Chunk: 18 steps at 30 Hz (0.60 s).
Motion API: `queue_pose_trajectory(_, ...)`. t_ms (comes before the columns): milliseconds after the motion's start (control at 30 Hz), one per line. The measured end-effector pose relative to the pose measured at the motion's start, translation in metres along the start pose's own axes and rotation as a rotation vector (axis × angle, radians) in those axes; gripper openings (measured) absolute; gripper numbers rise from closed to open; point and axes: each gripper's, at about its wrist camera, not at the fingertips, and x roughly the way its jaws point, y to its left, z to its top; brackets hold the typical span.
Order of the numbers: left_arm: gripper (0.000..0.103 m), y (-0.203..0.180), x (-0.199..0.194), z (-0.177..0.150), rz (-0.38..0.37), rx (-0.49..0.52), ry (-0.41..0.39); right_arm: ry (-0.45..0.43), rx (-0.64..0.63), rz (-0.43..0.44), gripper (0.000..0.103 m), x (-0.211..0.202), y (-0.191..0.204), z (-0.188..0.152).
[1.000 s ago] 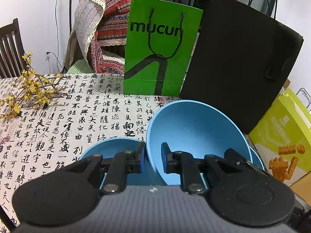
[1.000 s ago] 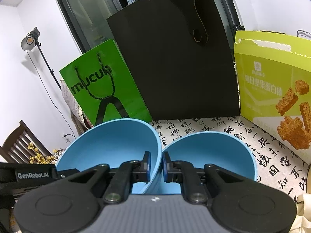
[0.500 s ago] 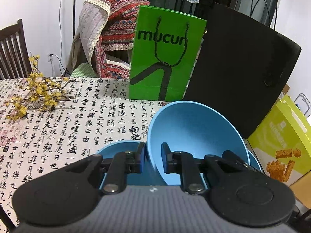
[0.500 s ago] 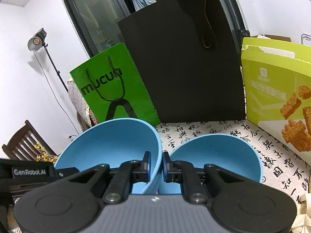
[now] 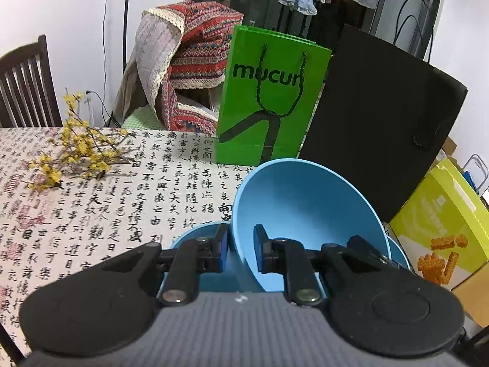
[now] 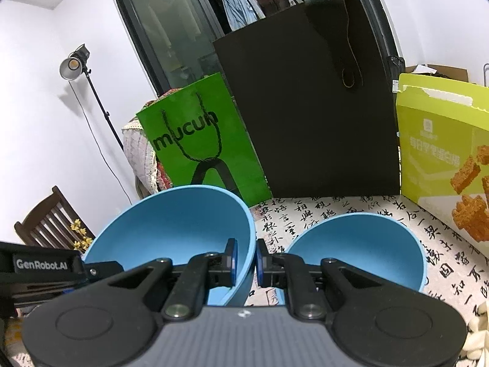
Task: Organize plates and bowls
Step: 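Lift the top blue bowl off the other bowls with both grippers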
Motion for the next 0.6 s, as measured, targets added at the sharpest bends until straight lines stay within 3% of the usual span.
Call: queue_pose_trajectory(600, 0.018, 0.035, -0.085, -0.025, -0.02, 0.001, -0.057, -0.052, -0.016, 0.018, 0.012, -0.083, 0.046, -0.021)
